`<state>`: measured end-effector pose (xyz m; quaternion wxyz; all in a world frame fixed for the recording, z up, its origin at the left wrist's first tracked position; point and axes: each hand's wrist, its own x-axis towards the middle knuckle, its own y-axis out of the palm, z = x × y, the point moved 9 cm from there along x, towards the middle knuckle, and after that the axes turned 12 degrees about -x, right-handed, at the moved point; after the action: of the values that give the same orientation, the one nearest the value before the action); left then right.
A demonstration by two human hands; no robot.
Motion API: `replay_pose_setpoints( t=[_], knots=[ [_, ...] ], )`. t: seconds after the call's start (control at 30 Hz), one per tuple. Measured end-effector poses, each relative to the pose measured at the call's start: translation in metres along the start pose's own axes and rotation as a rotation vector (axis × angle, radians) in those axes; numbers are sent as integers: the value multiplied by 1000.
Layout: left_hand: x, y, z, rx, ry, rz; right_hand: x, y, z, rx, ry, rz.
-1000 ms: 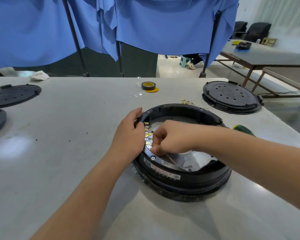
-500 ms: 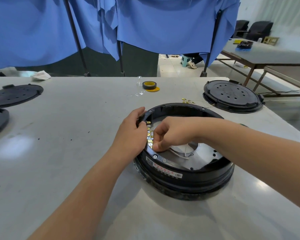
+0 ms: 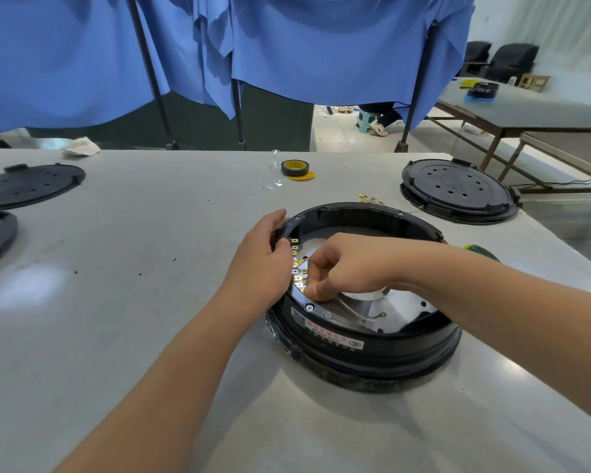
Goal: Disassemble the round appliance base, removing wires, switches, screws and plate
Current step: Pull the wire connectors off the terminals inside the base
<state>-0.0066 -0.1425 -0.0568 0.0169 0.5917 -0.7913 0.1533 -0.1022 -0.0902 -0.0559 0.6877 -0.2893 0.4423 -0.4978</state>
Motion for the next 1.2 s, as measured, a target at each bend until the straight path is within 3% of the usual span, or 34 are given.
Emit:
replay_pose_setpoints(
  t=[0.4, 0.53, 0.77, 1.2],
  knots=[
    [0, 2, 1, 6, 3, -1, 1, 5, -10, 69, -7, -16],
    [2, -1, 3, -12, -8, -5, -7, -21, -40, 91, 98, -172],
    [3, 1, 3, -14, -12, -15, -13, -16, -26, 222, -66, -115],
    [-1, 0, 0, -31, -26, -15, -20, -47, -12, 205, -133, -313]
  ],
)
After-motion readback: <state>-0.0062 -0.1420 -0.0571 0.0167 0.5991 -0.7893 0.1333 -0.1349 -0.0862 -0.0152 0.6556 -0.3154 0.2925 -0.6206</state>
